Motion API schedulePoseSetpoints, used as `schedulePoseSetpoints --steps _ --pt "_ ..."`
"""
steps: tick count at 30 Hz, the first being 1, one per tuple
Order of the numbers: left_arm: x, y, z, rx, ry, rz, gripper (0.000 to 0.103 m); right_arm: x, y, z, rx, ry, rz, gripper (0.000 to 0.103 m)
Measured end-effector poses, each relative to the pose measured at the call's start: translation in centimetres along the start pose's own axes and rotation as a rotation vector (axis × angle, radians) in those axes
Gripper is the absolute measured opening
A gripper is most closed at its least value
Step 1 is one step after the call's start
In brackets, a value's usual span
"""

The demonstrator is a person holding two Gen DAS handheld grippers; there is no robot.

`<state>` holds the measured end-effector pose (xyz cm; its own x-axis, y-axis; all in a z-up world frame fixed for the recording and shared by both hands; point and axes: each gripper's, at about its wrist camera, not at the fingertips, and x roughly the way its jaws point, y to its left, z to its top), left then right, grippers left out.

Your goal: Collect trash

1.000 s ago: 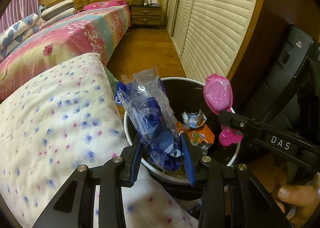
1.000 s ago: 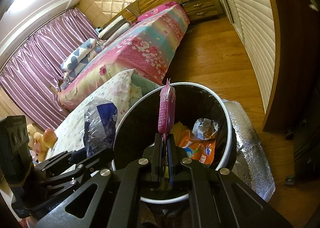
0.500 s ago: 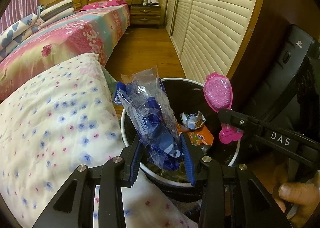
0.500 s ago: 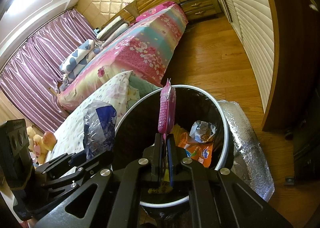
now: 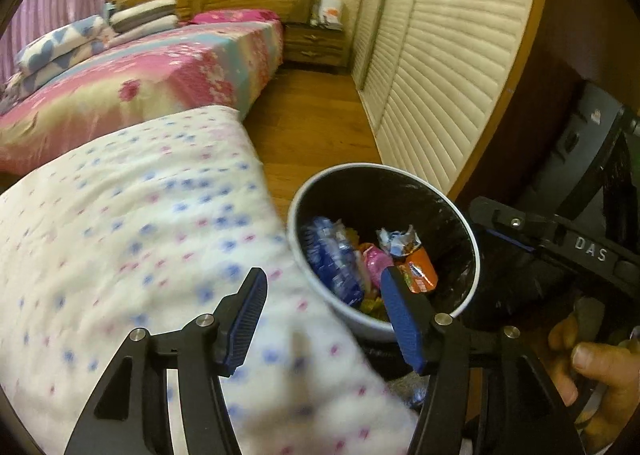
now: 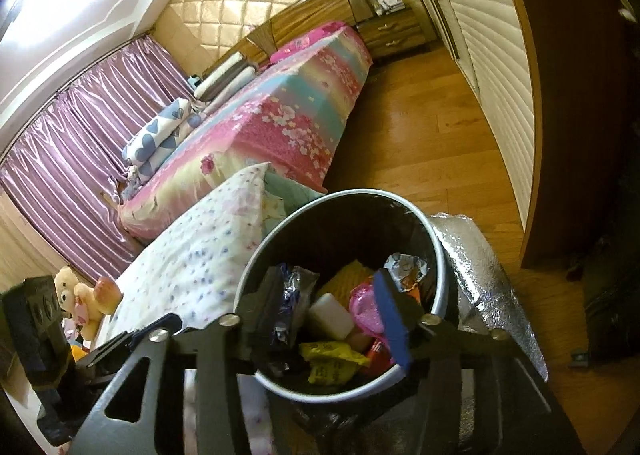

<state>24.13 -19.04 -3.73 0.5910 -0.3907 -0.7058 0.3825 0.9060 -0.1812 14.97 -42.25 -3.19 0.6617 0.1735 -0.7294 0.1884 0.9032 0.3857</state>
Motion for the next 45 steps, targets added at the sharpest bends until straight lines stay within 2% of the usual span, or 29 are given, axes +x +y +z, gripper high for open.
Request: schedulePoseSetpoints --steps 1,2,4,12,16,23,24,26,28,29,34,45 --pt "-0.7 0.3 -0.5 -0.011 -0.013 0.001 0.061 -0.4 0.4 -0.2 -0.007 -0.010 0.002 0.057" --pt "-1.7 0.7 -1.2 -0.031 -0.033 0.004 0.061 -0.9 1.1 -0.7 -0.019 -0.023 0.004 0.067" --pt "-3.6 1.5 -2.5 -0.056 -0.066 0.013 0.063 -1.6 2.1 -1.4 -0.037 -0.042 0.008 0.077" --pt "-10.5 3.3 -7.7 -0.117 -0.192 0.069 0.070 -4.1 6.3 -5.5 -0.117 -0.137 0.010 0.088" --pt "-12.6 3.9 -9.8 -0.129 -0.244 0.117 0.076 -4.7 7.8 -7.0 -0.175 -0.172 0.002 0.091" --pt "-15.5 4.2 -12.4 -0.147 -0.328 0.176 0.077 -5.8 9.8 -7.8 -0.259 -0.233 -0.012 0.094" --pt "-15.9 4.0 -12.6 -0.143 -0.351 0.189 0.077 -6.1 10.2 -7.6 -0.272 -0.247 -0.011 0.097" --pt "-16.4 4.0 -12.9 -0.136 -0.386 0.216 0.082 -6.8 11.1 -7.6 -0.309 -0.284 -0.006 0.103" --pt "-16.7 3.8 -13.5 -0.131 -0.417 0.267 0.099 -7.1 11.9 -7.8 -0.349 -0.314 -0.002 0.103" --pt "-16.8 3.7 -13.9 -0.131 -0.424 0.294 0.103 -6.9 12.2 -8.0 -0.367 -0.315 -0.006 0.103" --pt "-15.9 3.6 -15.2 -0.127 -0.415 0.378 0.102 -5.4 12.3 -9.3 -0.379 -0.305 -0.029 0.103" --pt "-15.7 3.7 -15.6 -0.143 -0.427 0.428 0.102 -4.4 12.3 -10.7 -0.389 -0.314 -0.028 0.103"
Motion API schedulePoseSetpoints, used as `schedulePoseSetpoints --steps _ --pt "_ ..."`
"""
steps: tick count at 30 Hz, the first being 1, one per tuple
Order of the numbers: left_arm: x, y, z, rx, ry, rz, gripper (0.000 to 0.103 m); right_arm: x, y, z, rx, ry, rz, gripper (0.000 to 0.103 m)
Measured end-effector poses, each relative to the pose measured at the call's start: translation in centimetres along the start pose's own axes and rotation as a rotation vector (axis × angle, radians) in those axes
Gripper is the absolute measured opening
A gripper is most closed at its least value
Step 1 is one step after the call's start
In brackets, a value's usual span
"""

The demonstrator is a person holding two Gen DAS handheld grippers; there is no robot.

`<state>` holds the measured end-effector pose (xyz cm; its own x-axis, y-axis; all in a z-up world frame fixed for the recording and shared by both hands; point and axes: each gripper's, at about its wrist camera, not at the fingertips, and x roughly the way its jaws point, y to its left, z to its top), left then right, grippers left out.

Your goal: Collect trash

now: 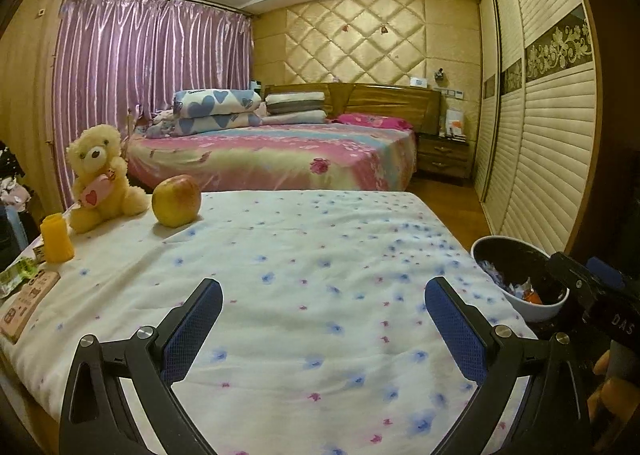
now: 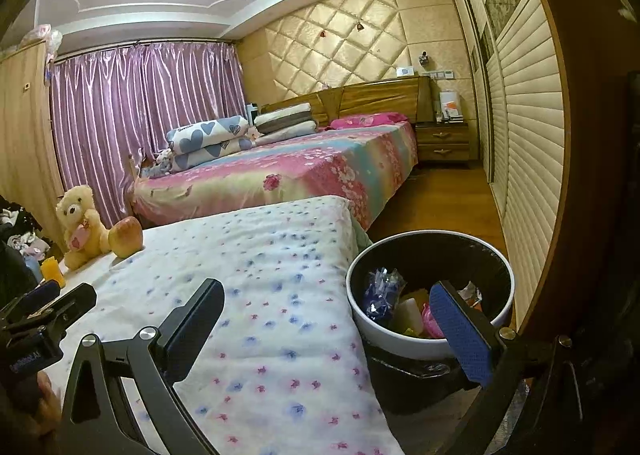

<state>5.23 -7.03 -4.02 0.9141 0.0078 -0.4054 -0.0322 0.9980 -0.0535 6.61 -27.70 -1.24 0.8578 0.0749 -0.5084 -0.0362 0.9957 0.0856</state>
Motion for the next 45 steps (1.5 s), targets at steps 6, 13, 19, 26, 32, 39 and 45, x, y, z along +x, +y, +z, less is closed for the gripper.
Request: schedulePoseSetpoints --steps 6,13,19,26,32,39,45 --pt "-0.2 0.4 0.0 -0.002 -0.021 0.000 0.102 -0.1 0.4 0.0 -0.017 -0.004 0.002 0.103" --pt "-0.3 0.7 -0.3 0.008 -0.026 -0.002 0.102 0.0 0.6 0.0 -0.018 -0.004 0.009 0.103" --pt "-0.4 0.9 -0.4 0.007 -0.043 0.006 0.102 0.2 0.7 -0.1 -0.017 0.001 0.012 0.103" --pt "-0.1 1.0 -0.6 0.010 -0.041 0.013 0.102 0.1 0.8 -0.1 -0.014 -0.001 0.017 0.103" --pt "-0.1 1.0 -0.5 0.010 -0.042 0.016 0.102 0.1 0.8 -0.1 -0.013 -0.004 0.019 0.103" --pt "-0.2 1.1 -0.6 0.008 -0.053 0.018 0.102 0.0 1.0 0.0 -0.016 -0.006 0.024 0.103" --pt "-0.3 1.2 -0.7 0.013 -0.065 0.012 0.102 -0.2 1.2 0.1 -0.019 -0.009 0.028 0.103"
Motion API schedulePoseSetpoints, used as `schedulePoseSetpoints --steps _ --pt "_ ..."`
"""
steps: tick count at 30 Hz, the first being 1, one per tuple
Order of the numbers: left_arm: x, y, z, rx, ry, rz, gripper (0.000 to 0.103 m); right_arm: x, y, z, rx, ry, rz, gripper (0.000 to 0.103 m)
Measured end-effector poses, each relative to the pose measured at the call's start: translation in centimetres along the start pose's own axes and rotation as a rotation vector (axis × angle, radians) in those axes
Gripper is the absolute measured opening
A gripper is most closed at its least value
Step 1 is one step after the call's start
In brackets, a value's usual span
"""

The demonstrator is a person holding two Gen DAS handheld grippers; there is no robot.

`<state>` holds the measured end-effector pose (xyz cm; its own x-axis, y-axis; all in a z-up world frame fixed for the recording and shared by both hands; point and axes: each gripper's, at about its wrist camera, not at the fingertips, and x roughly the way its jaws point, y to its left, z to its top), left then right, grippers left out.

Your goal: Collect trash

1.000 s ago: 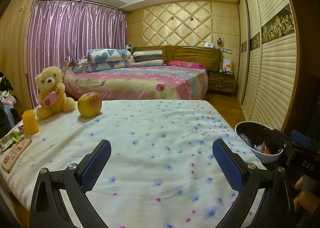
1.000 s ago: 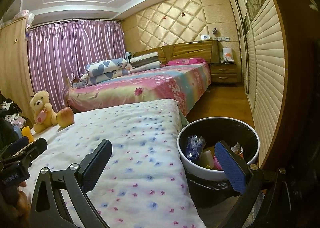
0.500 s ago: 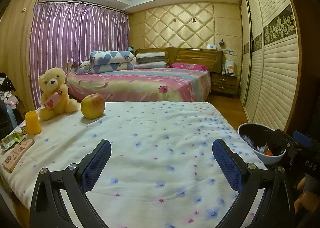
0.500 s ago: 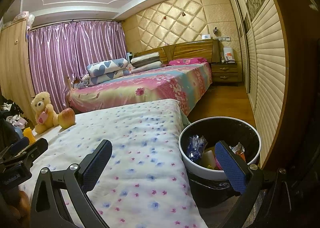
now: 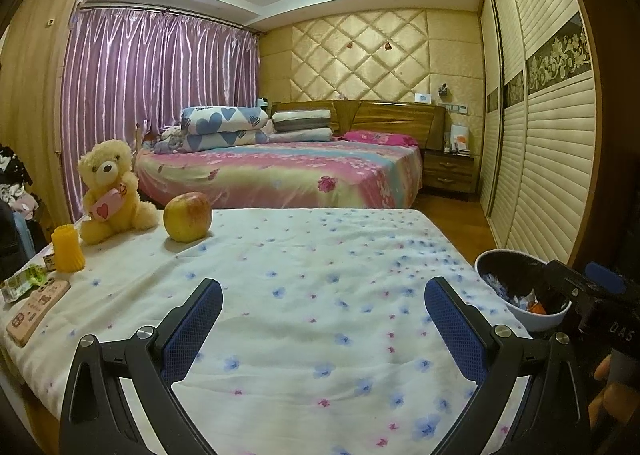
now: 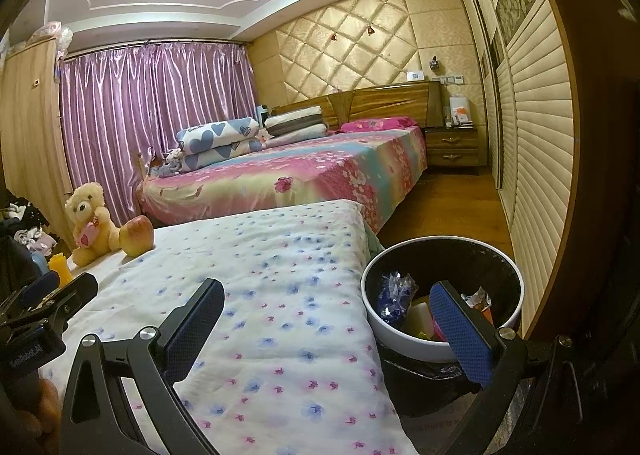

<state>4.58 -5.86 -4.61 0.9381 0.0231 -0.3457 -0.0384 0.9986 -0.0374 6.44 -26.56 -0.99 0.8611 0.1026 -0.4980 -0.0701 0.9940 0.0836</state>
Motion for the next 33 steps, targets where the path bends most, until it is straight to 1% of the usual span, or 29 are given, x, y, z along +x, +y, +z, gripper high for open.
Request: schedulePoseSetpoints --steps 33 --pt "0.18 0.26 -0.15 0.009 0.006 -0.008 0.102 -0.14 0.22 0.19 -0.002 -0.007 0.008 0.103"
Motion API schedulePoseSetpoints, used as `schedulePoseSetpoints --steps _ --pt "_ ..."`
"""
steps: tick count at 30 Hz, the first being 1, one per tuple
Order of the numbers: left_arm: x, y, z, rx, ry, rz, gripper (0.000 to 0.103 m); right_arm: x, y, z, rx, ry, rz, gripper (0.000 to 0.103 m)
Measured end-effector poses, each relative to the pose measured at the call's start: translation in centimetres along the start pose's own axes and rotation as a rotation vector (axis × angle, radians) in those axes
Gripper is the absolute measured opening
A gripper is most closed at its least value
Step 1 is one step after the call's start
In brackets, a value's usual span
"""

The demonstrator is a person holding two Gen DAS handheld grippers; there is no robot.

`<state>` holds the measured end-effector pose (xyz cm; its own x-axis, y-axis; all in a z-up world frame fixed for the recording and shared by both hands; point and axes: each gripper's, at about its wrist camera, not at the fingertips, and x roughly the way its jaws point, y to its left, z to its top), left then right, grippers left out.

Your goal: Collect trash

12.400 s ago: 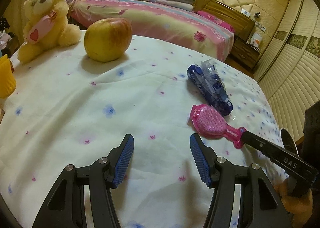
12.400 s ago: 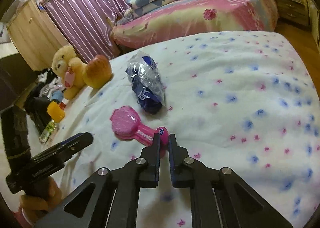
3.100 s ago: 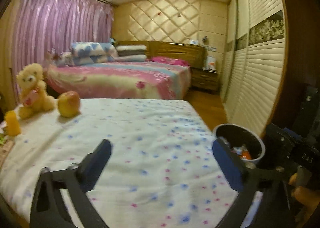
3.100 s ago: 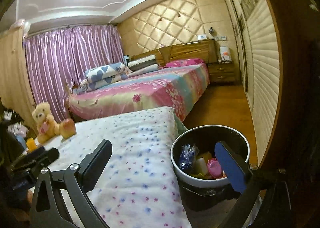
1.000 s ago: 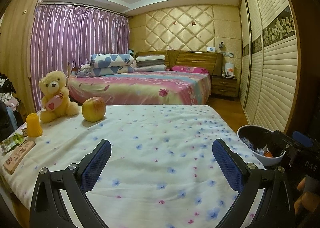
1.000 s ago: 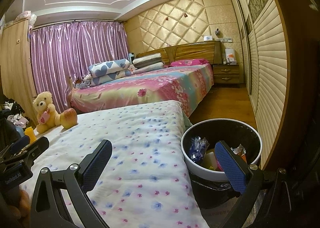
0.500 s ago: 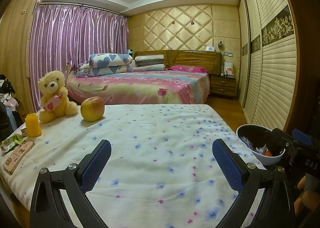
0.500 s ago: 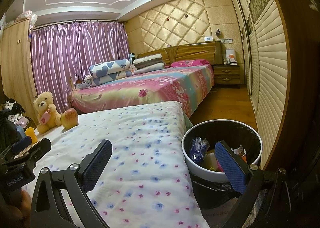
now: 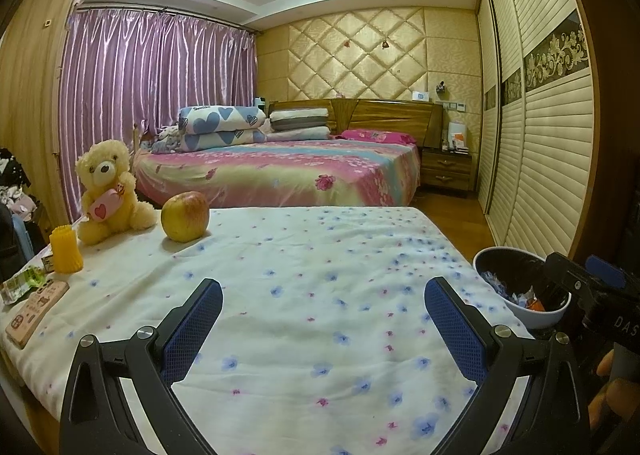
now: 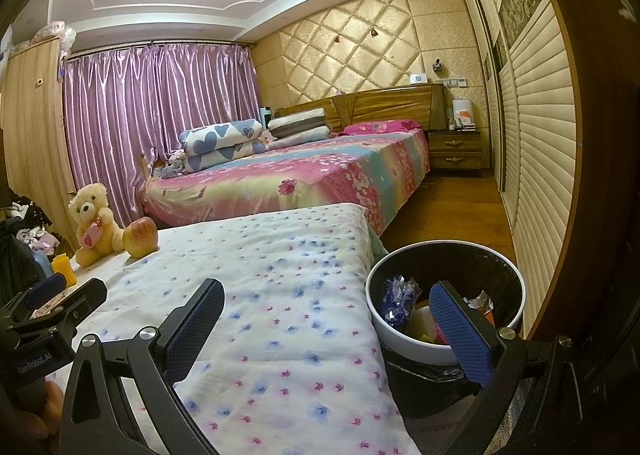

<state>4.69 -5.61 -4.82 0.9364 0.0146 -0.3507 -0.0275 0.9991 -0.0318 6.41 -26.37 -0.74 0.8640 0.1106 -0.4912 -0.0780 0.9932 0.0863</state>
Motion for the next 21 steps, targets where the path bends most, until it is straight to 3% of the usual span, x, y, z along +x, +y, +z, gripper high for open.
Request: schedulePoseSetpoints --steps 21 --pt "0.09 0.05 0.02 -0.003 0.002 -0.001 0.102 -0.10 0.53 0.30 -0.005 0.006 0.011 0.103"
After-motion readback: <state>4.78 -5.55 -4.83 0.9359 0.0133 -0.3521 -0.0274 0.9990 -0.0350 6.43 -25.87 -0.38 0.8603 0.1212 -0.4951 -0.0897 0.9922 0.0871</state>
